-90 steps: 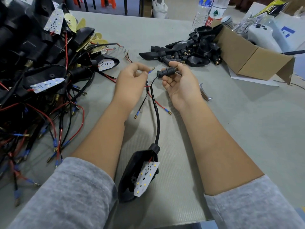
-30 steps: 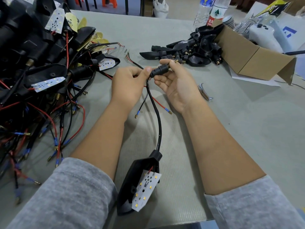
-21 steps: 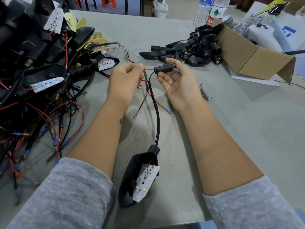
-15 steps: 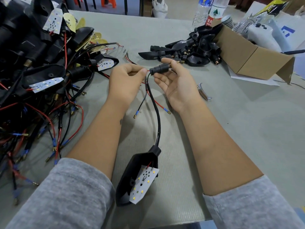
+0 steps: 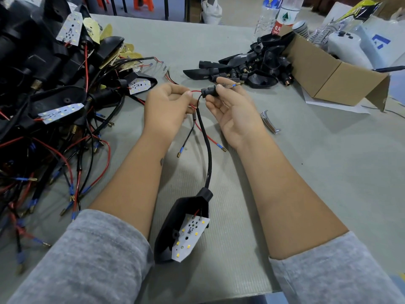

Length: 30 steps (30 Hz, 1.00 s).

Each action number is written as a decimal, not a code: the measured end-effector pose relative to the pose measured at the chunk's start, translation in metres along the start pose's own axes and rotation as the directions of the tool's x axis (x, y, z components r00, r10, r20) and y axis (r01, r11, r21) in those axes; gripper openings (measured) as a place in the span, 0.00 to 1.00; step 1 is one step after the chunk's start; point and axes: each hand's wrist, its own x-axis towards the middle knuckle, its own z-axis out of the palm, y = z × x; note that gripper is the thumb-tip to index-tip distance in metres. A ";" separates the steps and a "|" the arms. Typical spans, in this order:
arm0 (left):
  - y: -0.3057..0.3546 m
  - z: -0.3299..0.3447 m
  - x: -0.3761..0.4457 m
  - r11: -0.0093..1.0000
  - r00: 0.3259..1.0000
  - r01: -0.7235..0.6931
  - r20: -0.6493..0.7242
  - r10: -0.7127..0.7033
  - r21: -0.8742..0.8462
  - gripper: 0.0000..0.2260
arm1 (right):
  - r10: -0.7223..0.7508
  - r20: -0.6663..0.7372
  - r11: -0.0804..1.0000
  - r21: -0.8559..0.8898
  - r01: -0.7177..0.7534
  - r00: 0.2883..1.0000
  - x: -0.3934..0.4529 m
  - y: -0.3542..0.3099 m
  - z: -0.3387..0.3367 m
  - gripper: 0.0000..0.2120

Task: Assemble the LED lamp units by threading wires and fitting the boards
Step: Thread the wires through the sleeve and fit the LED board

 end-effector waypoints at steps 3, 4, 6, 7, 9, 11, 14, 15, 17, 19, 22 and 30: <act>-0.001 -0.001 0.000 1.000 1.000 -0.011 -0.011 0.011 -0.003 0.04 | -0.026 0.014 0.998 -0.058 0.027 1.000 -0.001 0.002 0.000 0.08; -0.002 -0.002 0.001 1.000 1.000 -0.018 -0.017 0.018 0.006 0.04 | -0.031 0.015 0.997 -0.069 0.032 0.999 -0.001 0.002 0.000 0.08; -0.003 -0.003 0.001 0.999 0.999 -0.039 -0.017 0.039 0.027 0.06 | -0.039 0.016 0.996 -0.084 0.040 0.999 -0.002 0.002 0.001 0.08; -0.003 -0.003 0.001 0.998 0.999 -0.049 -0.011 0.049 0.030 0.07 | -0.041 0.018 0.995 -0.088 0.043 0.999 -0.002 0.002 0.001 0.08; -0.003 -0.002 0.000 0.997 0.998 -0.069 0.006 0.068 0.044 0.07 | -0.042 0.030 0.994 -0.099 0.044 0.999 -0.003 0.002 0.001 0.08; -0.004 0.000 -0.001 0.994 0.997 -0.081 0.022 0.080 0.078 0.07 | -0.044 0.047 0.991 -0.125 0.049 0.998 -0.004 0.002 0.002 0.08; -0.005 0.000 -0.001 0.991 0.996 -0.086 0.027 0.083 0.098 0.07 | -0.049 0.055 0.987 -0.148 0.056 0.997 -0.005 0.002 0.002 0.08; -0.004 0.000 -0.001 0.992 0.996 -0.084 0.027 0.082 0.099 0.07 | -0.048 0.054 0.987 -0.148 0.056 0.997 -0.005 0.002 0.003 0.08; -0.003 0.000 -0.001 0.993 0.997 -0.076 0.031 0.073 0.092 0.06 | -0.044 0.052 0.989 -0.136 0.051 0.998 -0.005 0.002 0.003 0.08; -0.003 0.001 -0.001 0.994 0.998 -0.059 0.036 0.056 0.087 0.05 | -0.038 0.045 0.992 -0.116 0.043 0.998 -0.004 0.002 0.002 0.07; -0.001 0.003 -0.003 0.998 0.999 -0.022 0.044 0.019 0.057 0.03 | -0.032 0.012 0.997 -0.075 0.033 0.999 -0.002 0.002 0.001 0.06; 0.001 0.002 -0.005 1.000 0.999 -0.021 0.049 0.020 0.009 0.05 | -0.020 -0.047 1.000 0.018 0.021 0.999 0.001 0.002 -0.001 0.05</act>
